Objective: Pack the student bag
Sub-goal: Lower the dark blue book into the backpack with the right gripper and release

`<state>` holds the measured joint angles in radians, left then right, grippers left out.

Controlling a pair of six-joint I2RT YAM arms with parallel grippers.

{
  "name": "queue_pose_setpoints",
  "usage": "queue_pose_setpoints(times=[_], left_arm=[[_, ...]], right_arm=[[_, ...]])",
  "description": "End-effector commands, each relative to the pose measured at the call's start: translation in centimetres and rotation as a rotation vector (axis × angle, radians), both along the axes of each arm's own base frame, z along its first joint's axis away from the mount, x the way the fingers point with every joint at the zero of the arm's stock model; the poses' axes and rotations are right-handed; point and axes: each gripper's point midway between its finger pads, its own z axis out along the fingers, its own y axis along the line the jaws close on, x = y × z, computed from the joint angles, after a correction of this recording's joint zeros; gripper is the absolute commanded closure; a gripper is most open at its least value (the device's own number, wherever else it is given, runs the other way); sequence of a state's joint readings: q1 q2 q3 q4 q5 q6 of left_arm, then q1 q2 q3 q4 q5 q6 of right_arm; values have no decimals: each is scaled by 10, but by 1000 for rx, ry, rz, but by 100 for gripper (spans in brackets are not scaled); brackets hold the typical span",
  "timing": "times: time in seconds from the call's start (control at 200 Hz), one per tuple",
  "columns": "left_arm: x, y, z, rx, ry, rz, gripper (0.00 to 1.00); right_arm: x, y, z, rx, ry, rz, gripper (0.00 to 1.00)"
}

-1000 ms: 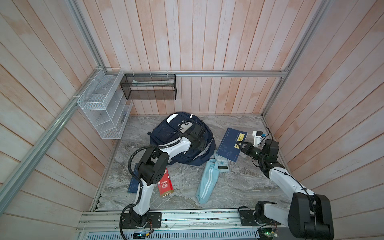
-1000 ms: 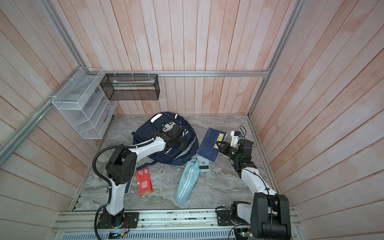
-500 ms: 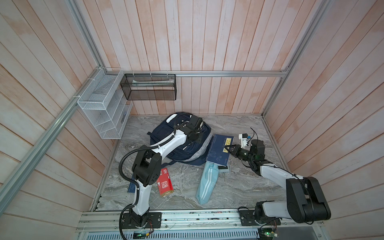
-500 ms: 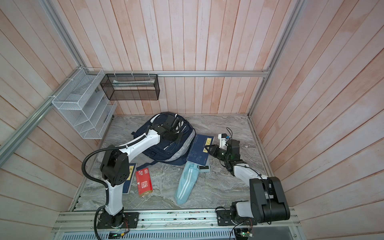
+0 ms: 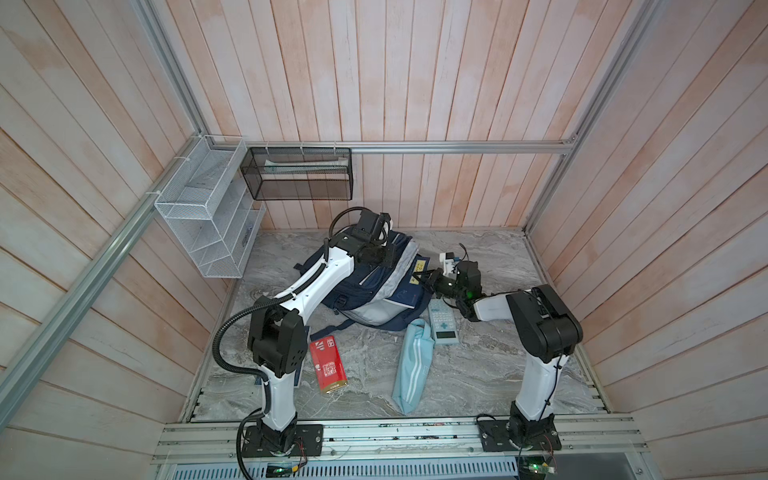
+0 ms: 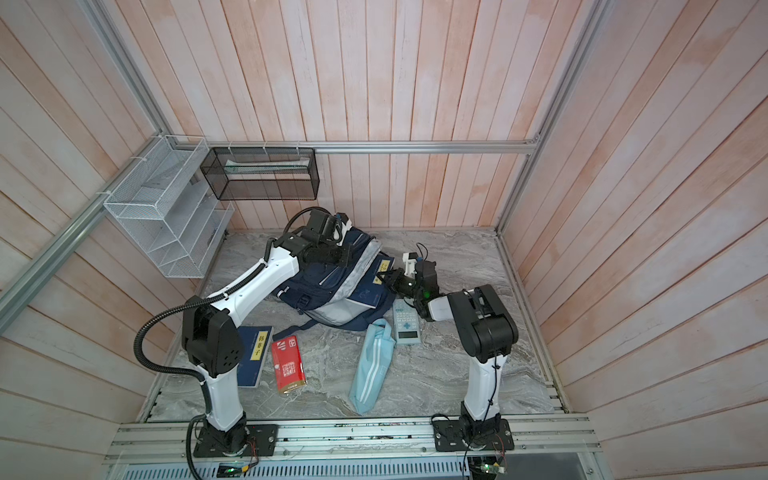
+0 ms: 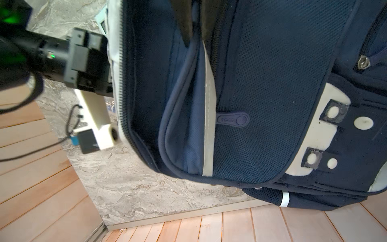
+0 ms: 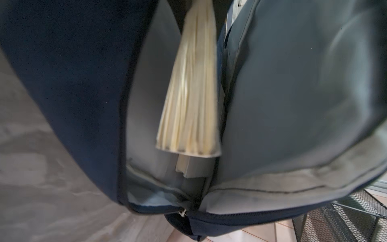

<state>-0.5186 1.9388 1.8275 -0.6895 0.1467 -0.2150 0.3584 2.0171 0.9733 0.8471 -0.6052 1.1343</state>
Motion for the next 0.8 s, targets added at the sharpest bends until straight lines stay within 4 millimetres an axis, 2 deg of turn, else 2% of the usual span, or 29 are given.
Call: queue_pose_setpoints(times=[0.0, 0.115, 0.24, 0.27, 0.33, 0.385, 0.46, 0.54, 0.705, 0.795], left_arm=[[5, -13, 66, -132, -121, -25, 100], [8, -12, 69, -149, -121, -23, 100], [12, -10, 65, -182, -106, -13, 100], [13, -9, 64, -189, -105, -14, 100], [15, -9, 62, -200, -101, -16, 100], [17, -6, 61, -199, -100, -9, 100], [20, 1, 57, -198, -94, 10, 100], [22, 6, 53, -211, -85, 24, 100], [24, 6, 45, -229, -73, 30, 100], [25, 5, 44, -240, -67, 31, 100]], right_arm=[[23, 36, 21, 68, -64, 13, 100], [44, 65, -1, 64, -17, -15, 100], [61, 105, -2, 85, -22, 16, 94], [62, 115, -2, 83, -17, 34, 91], [63, 129, -6, 72, 0, 65, 74], [59, 132, -8, 82, 10, 90, 62], [53, 113, -11, 80, 28, 60, 48], [46, 82, -2, 70, 13, 17, 42], [31, 25, 20, -60, -37, -45, 40], [29, 8, 19, -126, -40, -48, 41]])
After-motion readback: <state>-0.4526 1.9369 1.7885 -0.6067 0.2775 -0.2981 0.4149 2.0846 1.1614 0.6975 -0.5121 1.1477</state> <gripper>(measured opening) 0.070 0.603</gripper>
